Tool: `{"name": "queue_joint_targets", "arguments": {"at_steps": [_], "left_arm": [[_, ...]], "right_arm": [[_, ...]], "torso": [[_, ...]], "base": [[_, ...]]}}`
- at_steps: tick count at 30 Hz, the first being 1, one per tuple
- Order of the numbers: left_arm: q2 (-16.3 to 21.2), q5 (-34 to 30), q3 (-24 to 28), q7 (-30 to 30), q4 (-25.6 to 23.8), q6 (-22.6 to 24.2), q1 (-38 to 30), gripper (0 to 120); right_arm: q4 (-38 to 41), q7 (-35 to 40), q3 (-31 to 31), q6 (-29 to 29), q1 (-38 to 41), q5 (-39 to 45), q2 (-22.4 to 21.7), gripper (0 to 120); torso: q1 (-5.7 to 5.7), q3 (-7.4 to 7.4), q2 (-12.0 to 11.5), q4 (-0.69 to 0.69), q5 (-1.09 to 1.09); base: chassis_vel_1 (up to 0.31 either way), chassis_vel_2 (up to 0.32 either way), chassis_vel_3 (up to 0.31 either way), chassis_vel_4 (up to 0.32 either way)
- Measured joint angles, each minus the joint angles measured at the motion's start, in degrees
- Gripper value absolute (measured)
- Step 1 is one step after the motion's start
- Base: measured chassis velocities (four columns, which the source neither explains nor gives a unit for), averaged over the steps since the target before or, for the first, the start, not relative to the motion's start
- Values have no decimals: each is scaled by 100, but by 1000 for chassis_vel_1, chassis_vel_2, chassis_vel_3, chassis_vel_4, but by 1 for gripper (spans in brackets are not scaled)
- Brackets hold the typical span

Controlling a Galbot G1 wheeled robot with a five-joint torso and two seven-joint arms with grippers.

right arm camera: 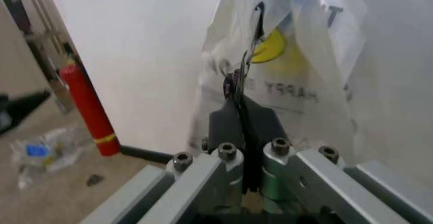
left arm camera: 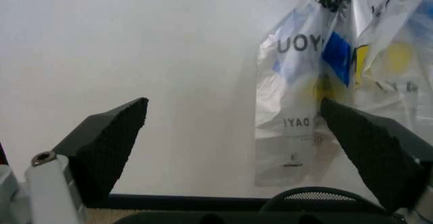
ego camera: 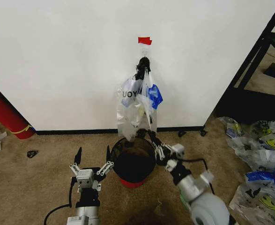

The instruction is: Pick up the garbage bag from the wall and place it over the trash bin.

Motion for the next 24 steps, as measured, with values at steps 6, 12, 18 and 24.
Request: {"name": "queue_joint_targets", "arguments": {"at_steps": [6, 12, 18, 24], "left_arm": [[121, -32, 29, 0, 22, 0, -60, 100], [137, -42, 40, 1, 25, 0, -86, 100], [250, -129, 42, 0, 31, 2, -115, 100], [300, -147, 63, 0, 48, 9, -142, 100]], "right_arm": [[140, -75, 318, 695, -1014, -924, -5, 0], [184, -112, 445, 971, -1325, -1188, 6, 0], [218, -133, 621, 1636, -1697, -1757, 150, 0], [93, -98, 706, 1804, -1760, -1804, 259, 0]], "torso": [[0, 1, 0, -2, -1], [0, 0, 0, 0, -1], [1, 1, 0, -6, -5], [1, 1, 0, 0, -1]], "base": [[0, 0, 0, 0], [0, 0, 0, 0], [0, 0, 0, 0], [0, 0, 0, 0]]}}
